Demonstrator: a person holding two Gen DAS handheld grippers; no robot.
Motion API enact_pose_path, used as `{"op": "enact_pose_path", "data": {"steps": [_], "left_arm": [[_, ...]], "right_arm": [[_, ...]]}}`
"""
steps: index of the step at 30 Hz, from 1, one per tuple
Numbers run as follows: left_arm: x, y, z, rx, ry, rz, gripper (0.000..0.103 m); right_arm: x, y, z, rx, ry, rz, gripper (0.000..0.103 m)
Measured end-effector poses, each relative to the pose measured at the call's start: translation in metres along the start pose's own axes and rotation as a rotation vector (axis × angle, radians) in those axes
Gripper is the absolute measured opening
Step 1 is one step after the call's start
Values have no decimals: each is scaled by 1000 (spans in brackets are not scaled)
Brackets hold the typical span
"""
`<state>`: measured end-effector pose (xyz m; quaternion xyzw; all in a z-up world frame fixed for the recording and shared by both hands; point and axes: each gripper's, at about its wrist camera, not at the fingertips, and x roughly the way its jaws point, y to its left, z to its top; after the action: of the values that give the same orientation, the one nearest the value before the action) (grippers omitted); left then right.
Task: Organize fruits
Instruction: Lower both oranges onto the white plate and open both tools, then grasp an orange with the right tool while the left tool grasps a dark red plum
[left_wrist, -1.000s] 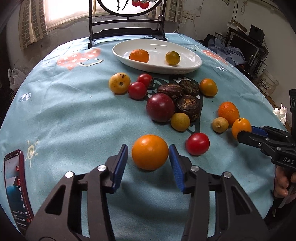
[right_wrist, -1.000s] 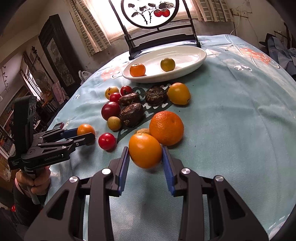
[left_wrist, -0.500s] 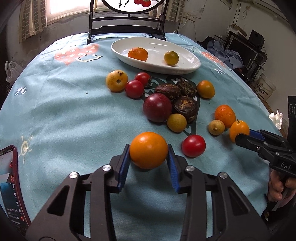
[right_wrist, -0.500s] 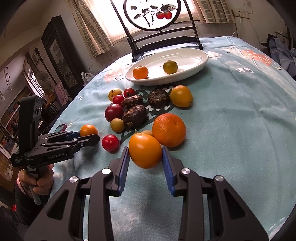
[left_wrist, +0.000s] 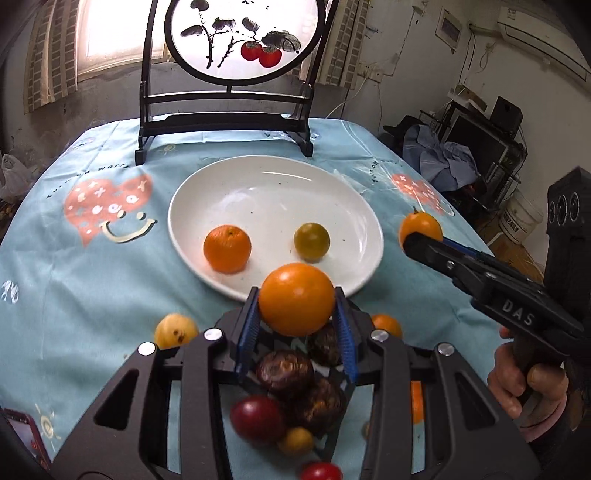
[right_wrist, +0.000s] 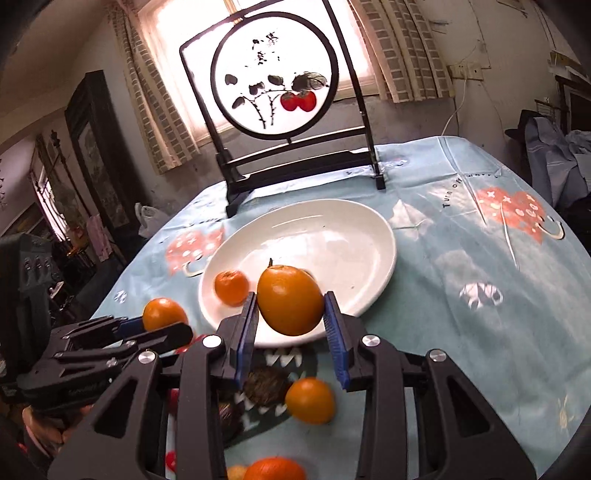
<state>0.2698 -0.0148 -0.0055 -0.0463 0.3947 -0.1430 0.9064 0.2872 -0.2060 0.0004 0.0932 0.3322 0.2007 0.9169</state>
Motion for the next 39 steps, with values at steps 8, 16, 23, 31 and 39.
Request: {"op": "enact_pose_path", "data": {"steps": [8,16,23,31,39], "left_arm": [[65,-3,23,40,102,60,39],[65,3,23,31,75,103,76],[2,16,16,-5,-57,125,97],[-25,71,-30,-179,-51,217,98],[-33,89,-53,-248,-29,221,98]], "right_arm": [[78,-28,21,-4,112,-54,36],[91,-33,24,18,163,-27,45],[43,-17,18,-6,106,-3,45],[15,2,-26,-73,176,13,45],[19,2,-48,-90,268,2,45]]}}
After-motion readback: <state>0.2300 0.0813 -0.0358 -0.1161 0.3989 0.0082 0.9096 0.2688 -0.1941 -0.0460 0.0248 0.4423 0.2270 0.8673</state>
